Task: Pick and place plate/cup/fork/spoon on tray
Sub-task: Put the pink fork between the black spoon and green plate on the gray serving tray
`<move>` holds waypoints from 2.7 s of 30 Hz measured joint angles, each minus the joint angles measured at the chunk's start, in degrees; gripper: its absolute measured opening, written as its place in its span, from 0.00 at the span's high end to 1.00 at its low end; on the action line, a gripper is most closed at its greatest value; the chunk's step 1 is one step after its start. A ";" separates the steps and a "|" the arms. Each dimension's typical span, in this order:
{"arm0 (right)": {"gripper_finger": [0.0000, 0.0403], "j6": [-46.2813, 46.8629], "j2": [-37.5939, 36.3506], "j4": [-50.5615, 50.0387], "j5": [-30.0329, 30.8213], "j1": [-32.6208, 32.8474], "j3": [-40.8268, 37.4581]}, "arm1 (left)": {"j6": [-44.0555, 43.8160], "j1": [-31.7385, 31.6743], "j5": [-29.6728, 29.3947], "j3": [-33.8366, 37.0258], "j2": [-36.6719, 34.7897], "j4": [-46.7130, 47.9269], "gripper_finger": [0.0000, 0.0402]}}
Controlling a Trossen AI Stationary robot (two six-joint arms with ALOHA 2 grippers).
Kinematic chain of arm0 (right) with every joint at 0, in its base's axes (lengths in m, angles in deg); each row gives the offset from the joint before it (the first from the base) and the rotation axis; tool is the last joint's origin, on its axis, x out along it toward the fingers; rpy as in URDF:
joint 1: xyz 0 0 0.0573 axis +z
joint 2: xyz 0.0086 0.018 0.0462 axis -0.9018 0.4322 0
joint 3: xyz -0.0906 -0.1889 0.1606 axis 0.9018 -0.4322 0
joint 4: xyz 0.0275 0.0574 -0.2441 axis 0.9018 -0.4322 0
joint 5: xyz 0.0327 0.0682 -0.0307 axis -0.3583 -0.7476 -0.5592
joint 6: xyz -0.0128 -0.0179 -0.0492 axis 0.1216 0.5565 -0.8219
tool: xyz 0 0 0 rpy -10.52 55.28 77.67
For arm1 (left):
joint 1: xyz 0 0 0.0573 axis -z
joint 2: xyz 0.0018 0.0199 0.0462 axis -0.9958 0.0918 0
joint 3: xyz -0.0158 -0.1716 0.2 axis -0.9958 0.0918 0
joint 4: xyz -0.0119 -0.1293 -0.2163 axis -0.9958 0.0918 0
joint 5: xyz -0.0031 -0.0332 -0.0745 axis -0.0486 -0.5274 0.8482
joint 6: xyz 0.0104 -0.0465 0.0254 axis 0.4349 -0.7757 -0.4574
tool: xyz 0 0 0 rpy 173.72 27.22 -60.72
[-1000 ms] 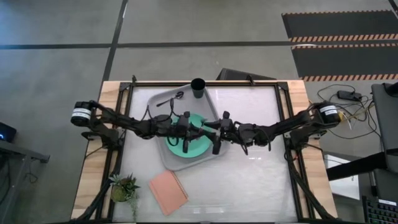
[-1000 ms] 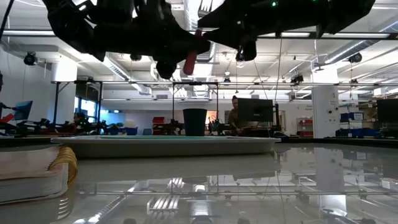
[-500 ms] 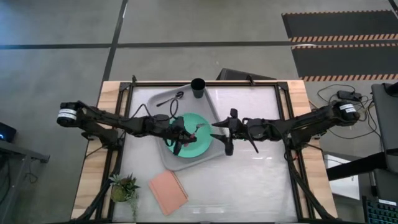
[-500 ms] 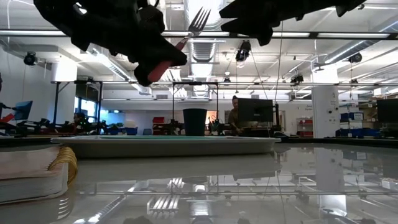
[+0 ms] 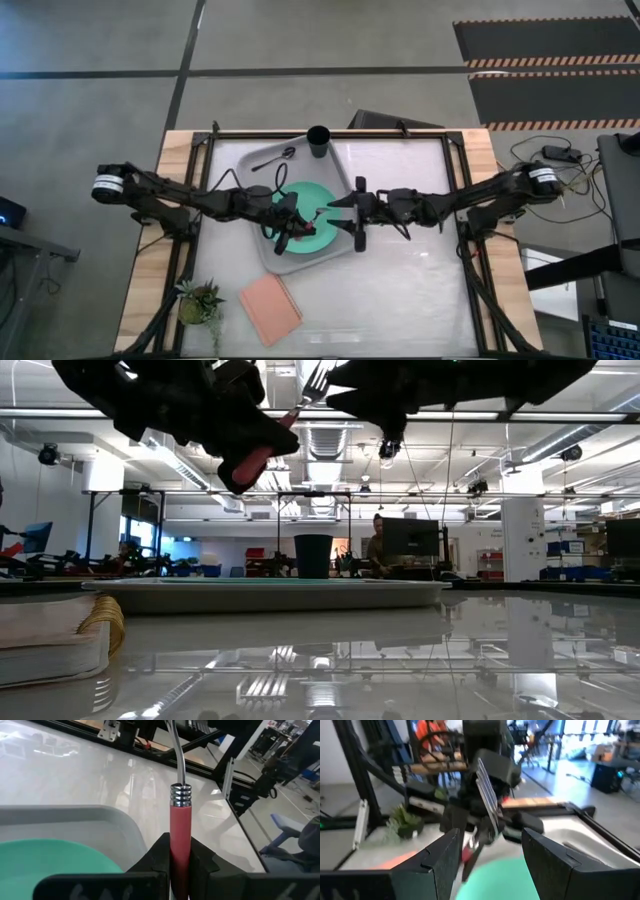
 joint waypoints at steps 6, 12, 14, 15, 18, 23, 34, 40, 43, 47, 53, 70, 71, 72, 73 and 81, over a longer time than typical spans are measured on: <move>0.50 0.28 4.75 5.89 -2.17 -1.26 2.21 | 0.00 0.00 -0.02 0.00 -0.04 -0.02 0.97; 0.53 0.27 9.01 5.75 -5.02 -1.71 6.80 | -0.01 0.00 -0.02 0.00 -0.04 -0.02 0.97; 0.59 0.04 9.86 5.28 -5.11 -1.76 7.69 | 0.00 0.00 -0.02 0.00 -0.13 0.00 0.97; 0.63 -0.04 10.08 5.22 -5.11 -1.78 7.93 | 0.00 0.01 -0.04 0.00 -0.19 -0.02 0.97; 0.78 -0.11 10.70 5.04 -4.97 -1.86 8.22 | 0.02 0.04 -0.02 0.00 -0.26 -0.02 0.97; 0.96 0.38 10.35 4.86 -4.38 -1.86 7.97 | 0.22 0.04 0.14 -0.02 -0.39 -0.04 0.97; 0.98 0.87 9.90 3.73 -4.70 -1.75 7.72 | -0.10 -0.54 -0.35 -0.04 -1.18 -0.14 0.81; 0.98 0.85 7.44 0.22 -2.66 -1.78 7.61 | 3.99 -1.24 -0.66 -0.04 -4.75 0.74 0.71; 0.98 0.39 5.52 -2.27 3.06 -1.75 7.38 | 8.15 -1.25 -4.28 -0.05 -7.93 1.66 0.68; 0.98 1.47 3.42 -1.23 8.80 -1.75 5.21 | 11.89 -0.76 -12.23 -0.07 -11.62 1.21 0.67; 0.98 1.05 2.73 12.84 19.50 -0.94 -0.76 | 17.96 2.18 -16.27 -0.08 -10.44 -0.48 0.67; 0.98 -2.84 4.36 23.90 32.15 -0.10 -3.91 | 25.15 3.12 -33.12 -8.66 7.65 -12.55 0.50; 0.98 -2.82 4.36 23.90 32.16 -0.12 -3.91 | 25.06 3.15 -33.24 -9.44 8.29 -12.50 0.50; 0.98 -2.82 4.36 23.96 32.17 -0.12 -3.91 | 25.03 3.12 -33.35 -10.03 8.98 -12.48 0.50; 0.98 -2.80 4.36 24.26 32.38 -0.12 -3.91 | 25.00 3.10 -33.35 -10.53 9.58 -12.38 0.50; 0.98 -3.13 4.36 24.30 33.38 -0.12 -3.90 | 20.31 3.30 -33.62 -12.74 13.57 -12.15 0.50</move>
